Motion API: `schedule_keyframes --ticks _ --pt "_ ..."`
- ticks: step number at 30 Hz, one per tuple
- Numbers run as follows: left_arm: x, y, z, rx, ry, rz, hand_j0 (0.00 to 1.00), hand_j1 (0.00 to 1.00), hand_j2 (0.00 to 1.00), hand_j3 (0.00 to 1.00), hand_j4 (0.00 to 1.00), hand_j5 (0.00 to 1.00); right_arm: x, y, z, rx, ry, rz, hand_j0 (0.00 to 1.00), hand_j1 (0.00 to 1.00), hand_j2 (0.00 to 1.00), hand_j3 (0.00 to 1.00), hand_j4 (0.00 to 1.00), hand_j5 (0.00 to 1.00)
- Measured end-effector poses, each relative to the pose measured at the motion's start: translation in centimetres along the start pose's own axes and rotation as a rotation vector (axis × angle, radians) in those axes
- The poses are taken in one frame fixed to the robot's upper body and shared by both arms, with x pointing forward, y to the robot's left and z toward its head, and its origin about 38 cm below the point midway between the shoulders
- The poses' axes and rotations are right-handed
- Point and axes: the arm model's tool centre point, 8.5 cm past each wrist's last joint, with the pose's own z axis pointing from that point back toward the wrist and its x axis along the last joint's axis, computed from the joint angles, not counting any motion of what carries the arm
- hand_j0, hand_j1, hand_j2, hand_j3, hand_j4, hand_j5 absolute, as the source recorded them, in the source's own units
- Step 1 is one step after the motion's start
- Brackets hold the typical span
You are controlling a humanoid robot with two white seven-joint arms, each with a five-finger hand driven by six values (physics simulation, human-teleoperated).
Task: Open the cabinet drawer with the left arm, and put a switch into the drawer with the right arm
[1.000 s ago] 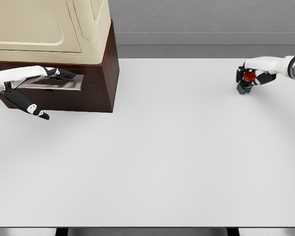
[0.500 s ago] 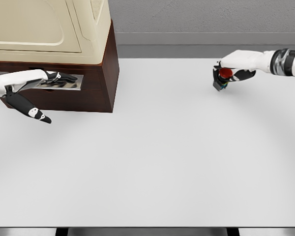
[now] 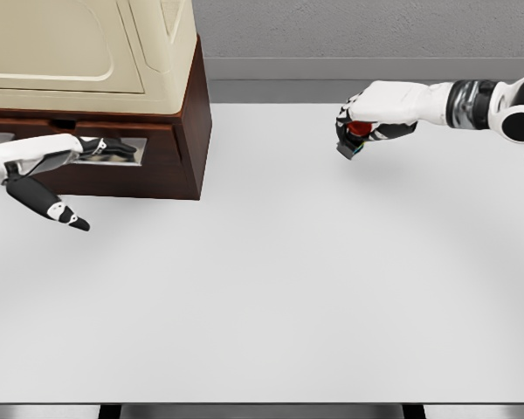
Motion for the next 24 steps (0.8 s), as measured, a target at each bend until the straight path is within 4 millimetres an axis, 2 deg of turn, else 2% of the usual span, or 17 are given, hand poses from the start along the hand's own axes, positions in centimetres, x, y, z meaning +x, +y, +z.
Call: schedule_keyframes --ticks 11,24 --pt "0.8 -0.1 1.7 -0.010 0.004 0.015 1.00 1.00 1.00 1.00 1.00 1.00 3.5 -1.7 -2.1 -0.022 -0.097 0.067 0.46 0.46 0.46 0.46 0.46 0.46" --pt "0.5 -1.1 2.8 -0.037 0.048 -0.021 1.00 1.00 1.00 1.00 1.00 1.00 7.7 -5.1 -3.0 -0.092 -0.254 0.090 0.46 0.46 0.46 0.46 0.46 0.46"
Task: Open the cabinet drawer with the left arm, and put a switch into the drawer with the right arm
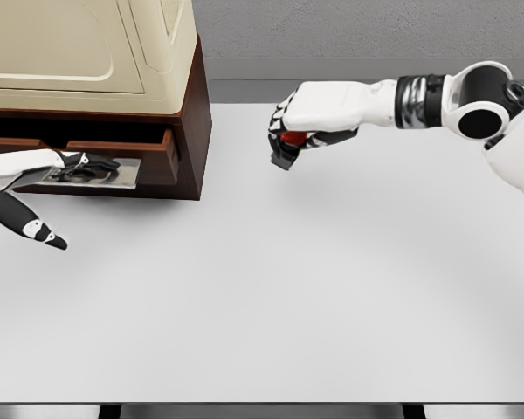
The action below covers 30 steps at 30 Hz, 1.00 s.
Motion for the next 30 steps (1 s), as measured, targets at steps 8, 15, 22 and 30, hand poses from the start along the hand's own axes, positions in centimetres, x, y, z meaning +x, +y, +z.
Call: schedule_keyframes --ticks 8,15,22,30 --pt "0.0 -0.5 0.8 -0.011 -0.006 0.042 1.00 1.00 1.00 1.00 1.00 1.00 2.6 -1.6 -0.8 -0.039 -0.103 0.010 0.46 0.46 0.46 0.46 0.46 0.46" --pt "-0.5 -0.4 2.2 -0.018 0.033 0.045 1.00 1.00 1.00 1.00 1.00 1.00 4.8 -3.2 -1.0 -0.067 -0.184 0.031 0.46 0.46 0.46 0.46 0.46 0.46" --pt "-0.9 -0.2 3.1 -0.012 0.064 0.026 1.00 1.00 1.00 1.00 1.00 1.00 5.9 -4.8 -1.9 -0.089 -0.231 0.042 0.46 0.46 0.46 0.46 0.46 0.46" --pt "-0.8 -0.2 3.1 -0.010 0.047 0.042 1.00 1.00 1.00 1.00 1.00 1.00 7.0 -7.2 -3.0 -0.109 -0.268 0.084 0.46 0.46 0.46 0.46 0.46 0.46"
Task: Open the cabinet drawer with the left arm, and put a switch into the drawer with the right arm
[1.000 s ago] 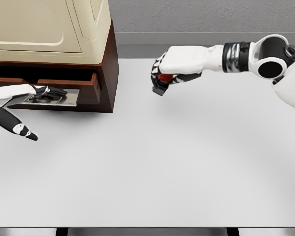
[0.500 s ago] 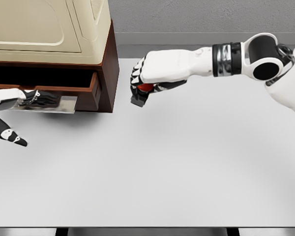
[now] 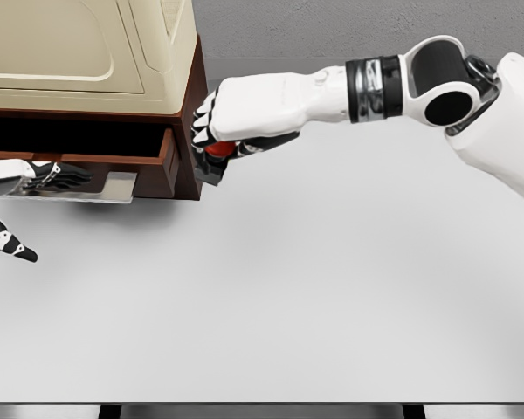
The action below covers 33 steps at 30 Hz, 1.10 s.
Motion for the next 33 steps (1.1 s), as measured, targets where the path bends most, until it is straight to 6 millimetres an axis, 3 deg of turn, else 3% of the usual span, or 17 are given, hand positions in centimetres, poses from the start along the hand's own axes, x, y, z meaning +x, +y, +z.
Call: schedule_keyframes --ticks 7,14,33 --pt "0.1 0.3 0.8 0.016 -0.004 0.029 1.00 1.00 1.00 1.00 1.00 1.00 0.1 -1.7 -0.1 -0.015 -0.006 0.020 0.46 0.46 0.46 0.46 0.46 0.46" --pt "0.3 0.7 1.5 0.031 -0.013 0.052 1.00 1.00 1.00 1.00 1.00 1.00 0.5 -3.3 -1.8 -0.035 -0.006 0.017 0.46 0.46 0.46 0.46 0.46 0.46" --pt "0.9 0.3 0.2 0.019 -0.092 0.062 1.00 1.00 1.00 1.00 1.00 1.00 -0.5 -5.1 -6.5 -0.036 0.015 -0.038 0.46 0.46 0.46 0.46 0.46 0.46"
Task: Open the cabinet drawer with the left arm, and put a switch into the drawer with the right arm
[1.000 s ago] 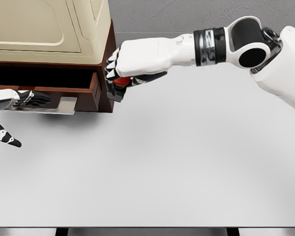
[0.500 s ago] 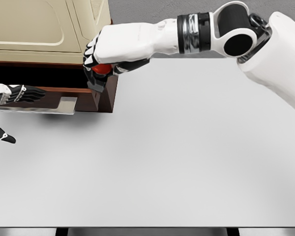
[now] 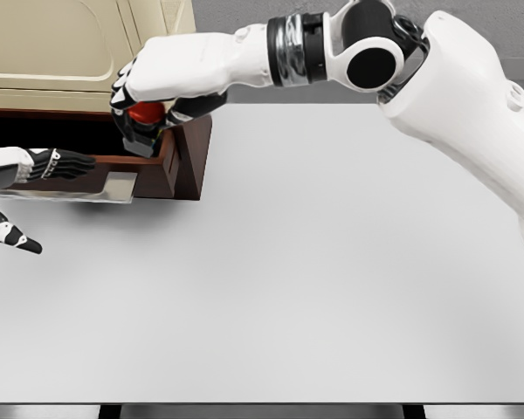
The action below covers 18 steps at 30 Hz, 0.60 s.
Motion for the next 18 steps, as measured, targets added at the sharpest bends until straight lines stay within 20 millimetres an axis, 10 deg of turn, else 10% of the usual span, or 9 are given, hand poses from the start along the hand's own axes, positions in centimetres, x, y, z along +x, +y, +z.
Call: schedule_keyframes --ticks 18 --pt "-1.0 -0.7 0.2 -0.011 0.020 0.033 1.00 1.00 1.00 1.00 1.00 1.00 -0.7 0.5 -3.7 0.061 0.019 0.023 0.46 0.46 0.46 0.46 0.46 0.46"
